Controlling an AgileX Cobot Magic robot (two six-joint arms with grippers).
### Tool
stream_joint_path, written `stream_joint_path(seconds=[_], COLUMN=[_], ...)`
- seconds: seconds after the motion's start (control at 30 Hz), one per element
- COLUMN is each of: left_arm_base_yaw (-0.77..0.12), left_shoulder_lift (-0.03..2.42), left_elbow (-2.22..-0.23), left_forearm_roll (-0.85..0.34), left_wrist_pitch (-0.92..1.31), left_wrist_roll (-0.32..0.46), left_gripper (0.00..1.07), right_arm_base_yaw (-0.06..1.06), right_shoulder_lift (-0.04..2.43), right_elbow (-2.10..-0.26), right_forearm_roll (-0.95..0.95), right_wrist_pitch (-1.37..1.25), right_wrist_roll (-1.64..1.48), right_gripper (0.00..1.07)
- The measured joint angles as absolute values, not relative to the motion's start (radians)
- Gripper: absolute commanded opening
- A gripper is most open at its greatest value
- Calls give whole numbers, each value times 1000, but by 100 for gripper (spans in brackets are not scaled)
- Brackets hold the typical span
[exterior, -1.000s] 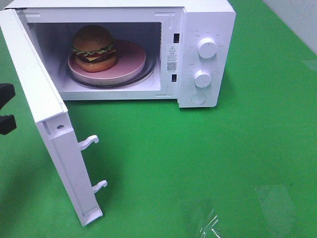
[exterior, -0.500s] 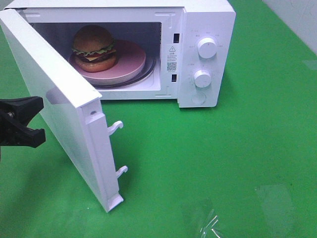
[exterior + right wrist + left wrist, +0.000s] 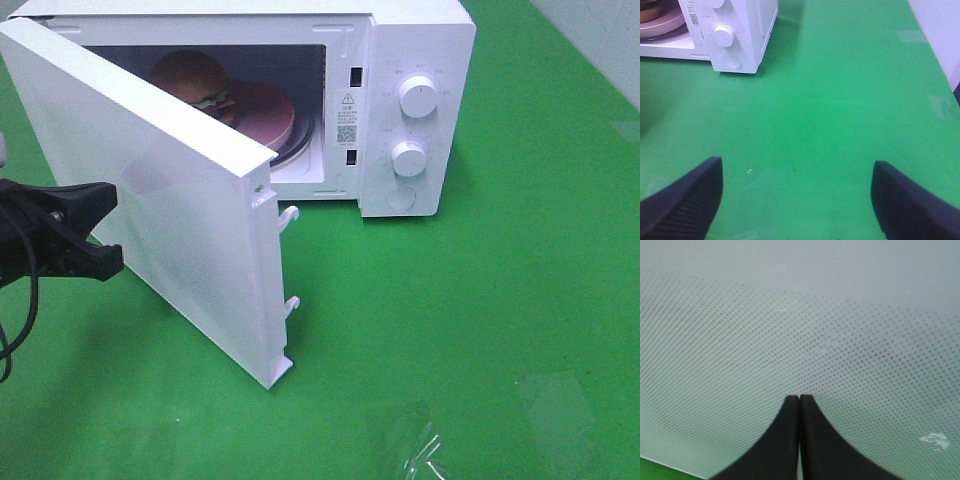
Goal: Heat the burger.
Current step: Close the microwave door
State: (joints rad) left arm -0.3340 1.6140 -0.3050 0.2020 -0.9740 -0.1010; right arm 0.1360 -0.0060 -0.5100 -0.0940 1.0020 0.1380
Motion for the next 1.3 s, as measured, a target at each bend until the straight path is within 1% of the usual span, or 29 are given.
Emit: stream_joint_path(seconds=[0.03, 0.07, 0.13, 0.23, 0.27, 0.43, 0.57, 0.97, 1.1, 1.3], left_arm_base_yaw=[-357, -357, -406, -428, -453, -486, -522, -562, -594, -613], left_shoulder_lift=[1625, 1625, 1653, 1670, 1682, 1694, 1729, 1779, 1814, 1851], left_elbow=[-320, -320, -358, -379, -395, -423, -498, -593, -661, -720], left_forearm_roll=[184, 184, 146, 129, 120, 104, 94, 90, 83, 83], left_wrist_pitch=[-971, -971, -963, -962, -961, -948, -911, -857, -833, -800], left_wrist_roll=[-100, -100, -93, -86, -86, -84, -82, -82, -82, -82], left_gripper=[0, 0, 0, 0, 0, 0, 0, 0, 0, 0], right_arm_base_yaw=[136, 136, 136, 136, 136, 136, 136, 136, 136, 136], right_shoulder_lift=[-6, -6, -6, -6, -6, -6, -6, -6, -6, -6], right_elbow=[-510, -510, -510, -510, -510, -510, -510, -510, -510, -510], right_forearm_roll=[-94, -94, -94, -94, -94, -94, -94, -94, -94, -94], right_wrist_pitch=[1002, 1002, 1002, 1002, 1002, 1002, 1002, 1002, 1002, 1002], right_wrist_roll=[138, 138, 138, 138, 138, 138, 138, 138, 138, 138], right_gripper=[76, 76, 76, 76, 76, 76, 76, 76, 76, 76])
